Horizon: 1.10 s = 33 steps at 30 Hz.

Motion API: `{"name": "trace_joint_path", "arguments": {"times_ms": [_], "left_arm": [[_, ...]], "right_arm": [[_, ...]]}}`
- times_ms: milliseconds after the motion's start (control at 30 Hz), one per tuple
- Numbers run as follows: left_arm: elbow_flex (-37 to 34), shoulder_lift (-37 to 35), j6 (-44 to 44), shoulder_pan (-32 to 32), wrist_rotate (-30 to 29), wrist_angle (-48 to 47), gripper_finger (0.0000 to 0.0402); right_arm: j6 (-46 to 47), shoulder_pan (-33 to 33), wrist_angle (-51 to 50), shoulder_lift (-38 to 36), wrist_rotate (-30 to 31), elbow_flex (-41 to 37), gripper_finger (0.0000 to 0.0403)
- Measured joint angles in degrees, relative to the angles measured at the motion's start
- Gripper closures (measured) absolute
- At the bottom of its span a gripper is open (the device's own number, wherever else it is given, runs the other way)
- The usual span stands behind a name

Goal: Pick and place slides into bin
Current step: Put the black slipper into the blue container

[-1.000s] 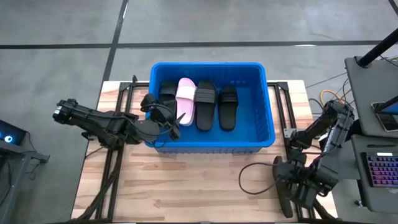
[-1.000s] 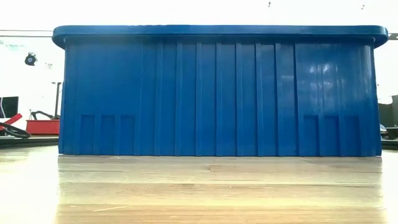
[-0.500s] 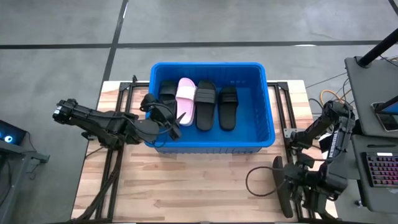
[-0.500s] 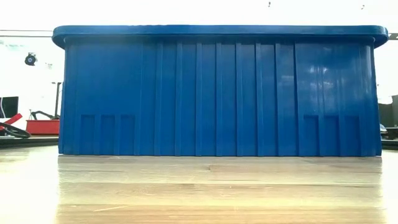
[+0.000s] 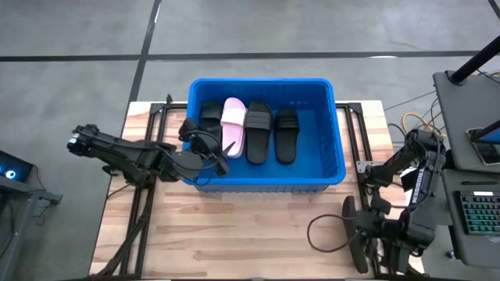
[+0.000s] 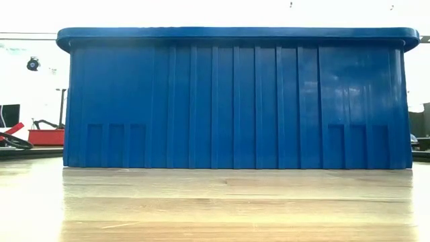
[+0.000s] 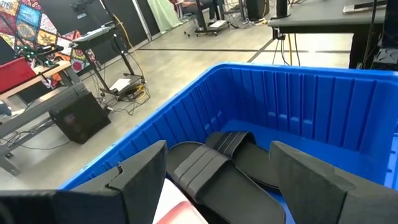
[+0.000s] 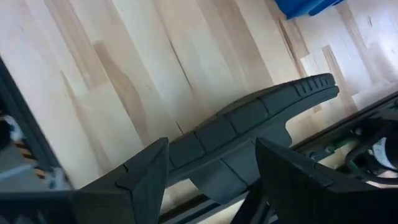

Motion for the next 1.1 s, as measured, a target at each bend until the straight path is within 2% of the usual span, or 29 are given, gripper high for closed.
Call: {"name": "trace_joint_path", "arguments": {"times_ms": [233, 500, 667, 900, 1100], "left_arm": [[0.00, 1.45, 0.01, 0.00, 0.03, 0.00, 0.0135], [0.00, 1.97, 0.06, 0.00, 0.05, 0.00, 0.0135], [0.00, 1.97, 0.06, 0.00, 0.04, 0.59, 0.0135], [0.00, 1.95, 0.06, 0.00, 0.02, 1.26, 0.0135], [0.00, 1.95, 0.06, 0.18, 0.03, 1.27, 0.0135]], "right_arm": [[-1.53, 3.61, -0.52, 6.06, -1.25, -0.38, 0.0172], [-1.17, 7.72, -2.43, 11.41, -9.46, 0.13, 0.0172], [0.63, 8.67, -5.38, 13.00, -8.96, 0.20, 0.0172], [-1.92, 8.69, -4.71, 14.01, -7.77, -1.38, 0.0172], [1.48, 8.61, -4.43, 13.77, -7.78, -3.93, 0.0173]]}}
